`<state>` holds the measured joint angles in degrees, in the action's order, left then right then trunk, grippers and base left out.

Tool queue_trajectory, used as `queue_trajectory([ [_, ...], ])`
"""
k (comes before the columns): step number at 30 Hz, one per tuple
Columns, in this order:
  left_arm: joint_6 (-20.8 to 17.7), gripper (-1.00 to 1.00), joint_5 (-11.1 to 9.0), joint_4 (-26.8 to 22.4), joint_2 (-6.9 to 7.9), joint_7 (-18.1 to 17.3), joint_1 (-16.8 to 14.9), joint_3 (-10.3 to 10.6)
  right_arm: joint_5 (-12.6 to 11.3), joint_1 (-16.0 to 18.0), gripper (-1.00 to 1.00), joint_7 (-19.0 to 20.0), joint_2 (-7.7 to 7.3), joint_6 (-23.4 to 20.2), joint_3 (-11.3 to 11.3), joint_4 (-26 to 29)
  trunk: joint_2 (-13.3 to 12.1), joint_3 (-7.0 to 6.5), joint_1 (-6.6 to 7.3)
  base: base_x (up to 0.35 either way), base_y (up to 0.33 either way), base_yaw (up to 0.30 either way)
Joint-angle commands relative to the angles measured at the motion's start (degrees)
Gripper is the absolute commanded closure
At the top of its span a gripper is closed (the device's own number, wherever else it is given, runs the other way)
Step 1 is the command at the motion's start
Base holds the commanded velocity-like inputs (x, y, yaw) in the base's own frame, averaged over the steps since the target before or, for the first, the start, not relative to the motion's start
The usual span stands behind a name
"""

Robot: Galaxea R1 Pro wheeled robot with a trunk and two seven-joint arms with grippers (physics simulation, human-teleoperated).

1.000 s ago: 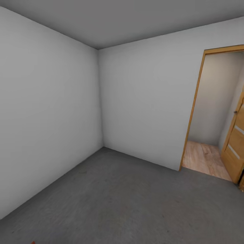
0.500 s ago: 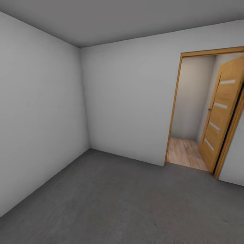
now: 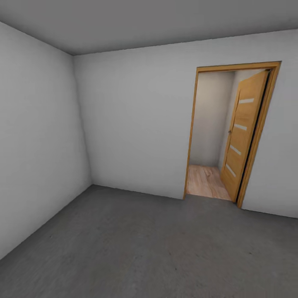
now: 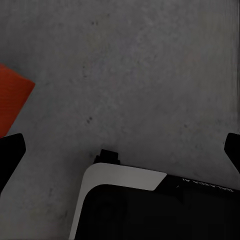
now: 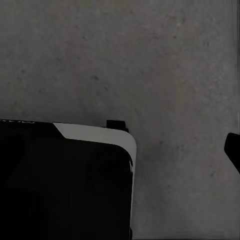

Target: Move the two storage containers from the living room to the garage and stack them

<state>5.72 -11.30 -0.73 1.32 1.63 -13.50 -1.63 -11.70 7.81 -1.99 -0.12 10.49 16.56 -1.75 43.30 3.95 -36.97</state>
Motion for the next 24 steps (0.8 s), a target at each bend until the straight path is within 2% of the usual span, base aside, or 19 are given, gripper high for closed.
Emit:
queue_trajectory([
  [1, 0.17, -1.0, -0.21, 0.03, 0.0, 0.04, -0.03, -0.12, -0.51, 0.1, -1.0, -0.03, 0.03, 0.32, 0.49, -0.19, 0.08, 0.1, -0.01, 0.0, 0.0, -0.287],
  [24, 0.17, -1.0, -0.21, 0.03, 0.0, 0.04, -0.03, -0.12, -0.51, 0.1, -1.0, -0.03, 0.03, 0.32, 0.49, -0.19, 0.08, 0.1, -0.01, 0.0, 0.0, -0.287],
])
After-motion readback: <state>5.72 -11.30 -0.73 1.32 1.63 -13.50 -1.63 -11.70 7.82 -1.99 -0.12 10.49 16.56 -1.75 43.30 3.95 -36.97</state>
